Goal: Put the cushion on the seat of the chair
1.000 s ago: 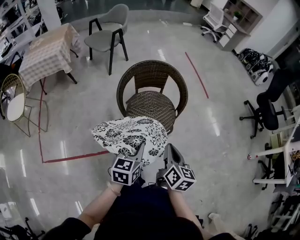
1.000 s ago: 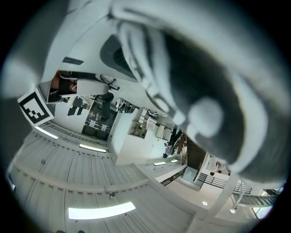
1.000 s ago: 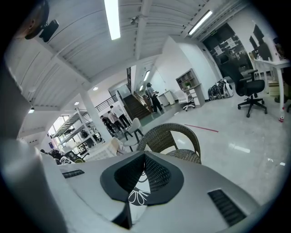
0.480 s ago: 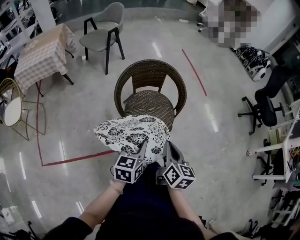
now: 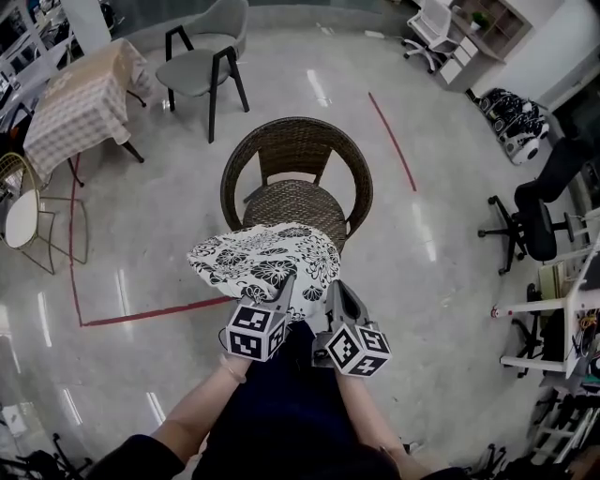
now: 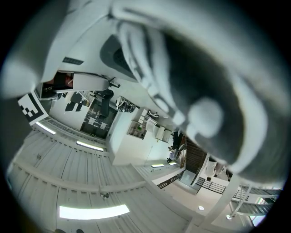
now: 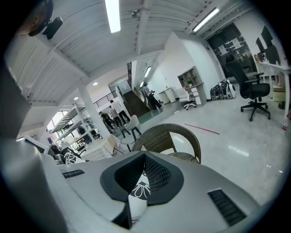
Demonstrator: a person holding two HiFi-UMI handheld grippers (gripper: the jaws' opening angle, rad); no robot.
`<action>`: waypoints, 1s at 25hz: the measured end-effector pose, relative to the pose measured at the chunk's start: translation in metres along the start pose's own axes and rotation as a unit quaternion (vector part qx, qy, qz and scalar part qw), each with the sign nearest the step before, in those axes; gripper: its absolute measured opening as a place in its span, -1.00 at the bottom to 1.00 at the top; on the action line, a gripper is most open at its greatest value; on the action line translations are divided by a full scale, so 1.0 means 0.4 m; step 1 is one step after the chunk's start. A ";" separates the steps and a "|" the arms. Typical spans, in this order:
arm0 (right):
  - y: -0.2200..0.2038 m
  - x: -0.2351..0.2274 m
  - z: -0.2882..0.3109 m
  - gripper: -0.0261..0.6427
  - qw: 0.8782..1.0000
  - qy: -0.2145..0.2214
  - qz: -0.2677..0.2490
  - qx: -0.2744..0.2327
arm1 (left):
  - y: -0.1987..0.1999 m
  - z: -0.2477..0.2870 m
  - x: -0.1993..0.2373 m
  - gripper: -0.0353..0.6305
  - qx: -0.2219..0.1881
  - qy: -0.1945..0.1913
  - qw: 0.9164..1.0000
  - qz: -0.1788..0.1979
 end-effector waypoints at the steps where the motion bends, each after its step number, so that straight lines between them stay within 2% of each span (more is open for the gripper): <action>1: 0.005 -0.004 0.014 -0.93 1.000 0.000 0.000 0.001 | 0.003 0.014 0.007 -0.79 -0.001 0.001 1.000 -0.002; 12: 0.108 -0.083 0.147 -0.93 1.000 0.007 0.003 0.011 | 0.042 0.211 0.033 -0.79 0.003 0.009 1.000 -0.023; 25: 0.168 -0.189 0.317 -0.93 0.998 0.028 0.001 0.057 | 0.024 0.411 0.091 -0.79 0.007 0.050 0.996 -0.073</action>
Point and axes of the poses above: the fingertips, and each gripper's own axes: z forward along the fingers, x to its left, y out of its top, the point moved 3 cm from there along -z, backward along the fingers, and after that the axes turned 15 degrees about z, right-handed, at the moved point
